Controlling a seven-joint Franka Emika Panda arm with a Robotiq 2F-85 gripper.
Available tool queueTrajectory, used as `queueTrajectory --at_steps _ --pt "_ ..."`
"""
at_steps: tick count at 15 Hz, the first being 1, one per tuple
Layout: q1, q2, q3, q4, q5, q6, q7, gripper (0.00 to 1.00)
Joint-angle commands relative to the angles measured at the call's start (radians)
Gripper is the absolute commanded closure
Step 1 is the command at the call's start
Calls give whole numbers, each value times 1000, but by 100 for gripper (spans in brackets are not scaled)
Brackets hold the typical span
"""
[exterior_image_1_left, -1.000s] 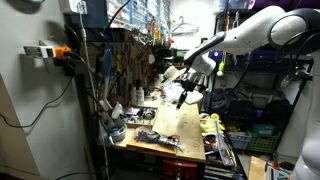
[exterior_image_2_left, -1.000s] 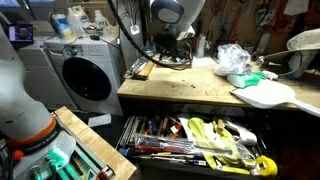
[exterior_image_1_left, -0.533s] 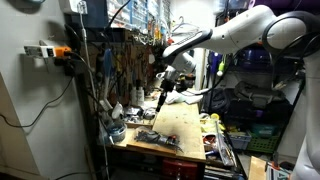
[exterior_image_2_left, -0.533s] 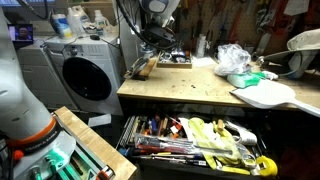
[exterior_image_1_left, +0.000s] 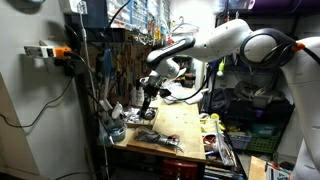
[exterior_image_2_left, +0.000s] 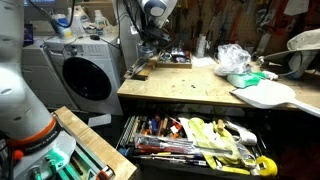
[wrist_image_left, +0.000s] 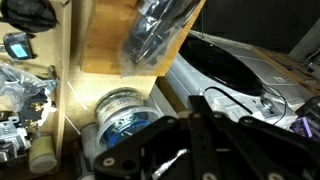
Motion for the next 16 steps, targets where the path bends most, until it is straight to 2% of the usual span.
queueTrajectory --at_steps 1,8,16 --pt "10 107 30 125 2 -28 44 100" --pt "31 226 69 257 -9 -12 188 100" --pt "38 289 73 322 -26 3 353 100"
